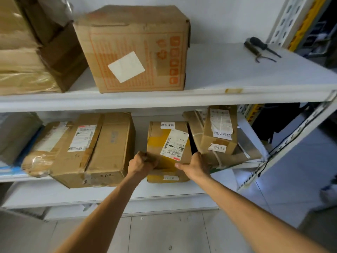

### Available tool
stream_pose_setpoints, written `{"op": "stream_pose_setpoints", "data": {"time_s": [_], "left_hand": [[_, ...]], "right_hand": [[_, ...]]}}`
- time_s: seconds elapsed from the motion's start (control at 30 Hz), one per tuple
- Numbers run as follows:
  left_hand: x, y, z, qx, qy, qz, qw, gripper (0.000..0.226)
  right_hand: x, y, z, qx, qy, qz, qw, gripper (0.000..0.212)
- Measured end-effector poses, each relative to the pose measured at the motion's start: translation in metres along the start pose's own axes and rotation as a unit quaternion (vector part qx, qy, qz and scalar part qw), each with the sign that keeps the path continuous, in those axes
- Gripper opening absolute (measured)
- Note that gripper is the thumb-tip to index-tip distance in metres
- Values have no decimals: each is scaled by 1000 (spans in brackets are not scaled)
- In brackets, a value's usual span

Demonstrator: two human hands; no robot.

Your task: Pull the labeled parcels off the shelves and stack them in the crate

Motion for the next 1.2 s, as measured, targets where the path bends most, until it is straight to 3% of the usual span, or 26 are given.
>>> {"op": "stream_pose_setpoints", "data": {"time_s": [0.13, 0.33, 0.53, 0.67, 0.9, 1.07, 1.2], "left_hand": [[0, 10, -4, -27, 41, -18, 999, 61], [5, -10, 14, -9, 100, 8, 995, 80], [14, 1, 13, -25, 128, 68, 989, 103], [20, 21, 12, -37, 156, -69, 985, 101], [22, 26, 13, 40, 188, -223, 956, 110], [20, 25, 11, 88, 213, -247, 941, 92], [18, 33, 2, 72, 213, -252, 941, 100]], "right_hand": [[4, -6, -1, -6, 21, -38, 999, 58], [21, -16, 27, -6, 4, 11, 1000, 69], [8, -14, 9, 28, 80, 7, 996, 115], [14, -19, 3, 8, 91, 12, 996, 119], [20, -25, 9, -2, 98, 66, 993, 124], [17, -25, 10, 1, 106, 107, 989, 131], [16, -30, -1, -1, 115, 126, 985, 125]]}}
Point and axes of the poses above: each hand's wrist, its own z-axis towards the middle knuckle, its own x-axis out of the palm, y = z × x, the point moved 3 cm from there along z, towards the middle knuckle, and after that the axes turned 7 degrees about -y, right-handed, at the moved point
